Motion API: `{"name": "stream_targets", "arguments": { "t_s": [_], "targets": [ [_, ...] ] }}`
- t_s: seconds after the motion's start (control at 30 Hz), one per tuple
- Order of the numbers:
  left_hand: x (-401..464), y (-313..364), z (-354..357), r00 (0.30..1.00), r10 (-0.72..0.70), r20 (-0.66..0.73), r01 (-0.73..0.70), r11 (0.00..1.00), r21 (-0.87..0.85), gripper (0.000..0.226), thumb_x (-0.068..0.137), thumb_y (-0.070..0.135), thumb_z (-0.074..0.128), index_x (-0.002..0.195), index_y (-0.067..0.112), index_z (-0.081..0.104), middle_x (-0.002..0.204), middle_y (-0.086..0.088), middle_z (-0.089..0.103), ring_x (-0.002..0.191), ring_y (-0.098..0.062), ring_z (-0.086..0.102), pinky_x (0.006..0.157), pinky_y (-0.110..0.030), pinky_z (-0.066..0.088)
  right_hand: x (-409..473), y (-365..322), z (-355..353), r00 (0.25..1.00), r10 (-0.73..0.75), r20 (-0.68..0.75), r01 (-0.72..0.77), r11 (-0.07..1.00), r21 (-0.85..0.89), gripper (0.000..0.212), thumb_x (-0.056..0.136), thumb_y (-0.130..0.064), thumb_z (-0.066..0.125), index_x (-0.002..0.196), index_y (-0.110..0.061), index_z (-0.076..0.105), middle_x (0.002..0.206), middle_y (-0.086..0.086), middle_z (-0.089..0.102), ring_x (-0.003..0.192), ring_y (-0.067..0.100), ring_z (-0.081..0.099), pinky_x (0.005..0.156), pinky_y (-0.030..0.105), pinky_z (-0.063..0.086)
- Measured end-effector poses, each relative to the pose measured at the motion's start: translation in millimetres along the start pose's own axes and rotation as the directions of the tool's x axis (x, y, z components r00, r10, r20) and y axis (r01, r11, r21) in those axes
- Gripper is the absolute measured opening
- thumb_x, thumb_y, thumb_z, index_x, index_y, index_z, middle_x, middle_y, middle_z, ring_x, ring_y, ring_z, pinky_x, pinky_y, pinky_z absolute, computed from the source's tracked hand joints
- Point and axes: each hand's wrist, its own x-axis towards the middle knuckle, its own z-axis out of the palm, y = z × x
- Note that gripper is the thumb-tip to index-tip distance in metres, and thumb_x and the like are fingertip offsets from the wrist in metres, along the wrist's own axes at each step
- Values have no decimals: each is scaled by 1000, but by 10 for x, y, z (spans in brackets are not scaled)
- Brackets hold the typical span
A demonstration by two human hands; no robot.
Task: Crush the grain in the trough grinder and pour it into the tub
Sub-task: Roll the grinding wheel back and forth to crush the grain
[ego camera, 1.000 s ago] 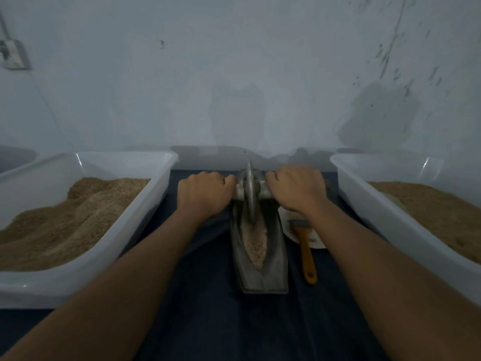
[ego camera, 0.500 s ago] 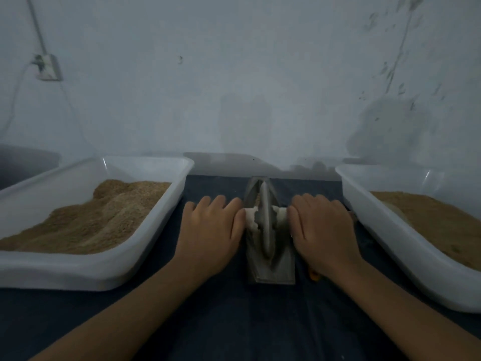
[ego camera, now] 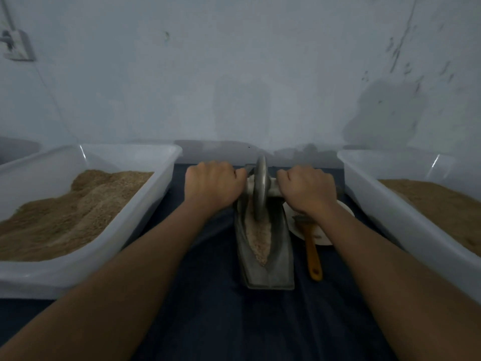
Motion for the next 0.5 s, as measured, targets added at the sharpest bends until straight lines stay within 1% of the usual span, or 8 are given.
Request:
{"name": "stream_targets", "arguments": {
  "t_s": [0.07, 0.1, 0.17, 0.2, 0.23, 0.3, 0.37, 0.5],
  "targets": [
    [26, 20, -29, 999, -52, 10, 53, 995, -81, 52, 90, 45, 10, 60, 16, 42, 60, 1, 43, 52, -17, 35, 52, -28, 22, -3, -14, -21, 1000, 1, 18, -1, 1000, -8, 46, 103, -35, 34, 64, -15, 49, 63, 0, 47, 55, 18, 39, 53, 33, 18],
    [-11, 20, -69, 999, -52, 12, 53, 995, -81, 55, 88, 46, 5, 59, 17, 41, 60, 2, 43, 53, -17, 35, 52, -28, 22, -35, -22, -35, 999, -18, 33, 20, 999, -42, 43, 102, -33, 33, 66, -16, 47, 63, -1, 45, 56, 16, 37, 53, 32, 19],
    [-152, 40, -154, 1000, 10, -27, -11, 999, -39, 55, 80, 38, -9, 64, 18, 40, 62, 3, 40, 54, -17, 36, 55, -26, 27, -151, -29, -72, 997, -67, 30, 70, 993, -95, 38, 99, -30, 27, 69, -17, 46, 63, -4, 43, 55, 15, 34, 53, 32, 21],
    [-255, 52, -186, 999, 30, -39, -31, 999, -32, 53, 80, 32, -9, 68, 19, 40, 62, 3, 39, 54, -17, 36, 57, -27, 28, -240, -36, -98, 996, -90, 2, 89, 990, -107, 38, 98, -29, 24, 68, -18, 45, 61, -5, 42, 53, 15, 35, 53, 32, 23],
    [-370, 48, -202, 997, 37, -65, -39, 999, -26, 49, 84, 29, -5, 69, 22, 40, 61, 4, 39, 53, -18, 36, 57, -29, 27, -340, -56, -129, 992, -118, -45, 113, 988, -102, 39, 99, -28, 24, 67, -19, 44, 59, -6, 40, 52, 15, 35, 52, 32, 25],
    [-587, 18, -237, 990, 13, -143, -22, 998, -61, 40, 95, 33, 11, 69, 25, 41, 60, 6, 44, 52, -19, 39, 58, -33, 27, -548, -119, -222, 973, -166, -162, 158, 986, -59, 39, 101, -29, 26, 66, -22, 40, 57, -8, 35, 50, 15, 34, 51, 34, 25],
    [-794, -14, -243, 976, 10, -217, -31, 995, -92, 35, 102, 35, 25, 73, 26, 41, 64, 8, 46, 56, -19, 41, 60, -36, 29, -718, -144, -317, 949, -198, -245, 195, 980, -38, 37, 104, -31, 27, 70, -24, 41, 61, -10, 34, 54, 15, 33, 56, 35, 24],
    [-1094, -51, -301, 952, 32, -305, -71, 991, -117, 27, 108, 36, 26, 83, 30, 36, 75, 9, 40, 65, -17, 34, 65, -37, 23, -919, -131, -395, 903, -283, -323, 284, 958, -47, 30, 106, -31, 30, 78, -26, 38, 72, -11, 31, 64, 15, 29, 65, 35, 20]
  ]
}}
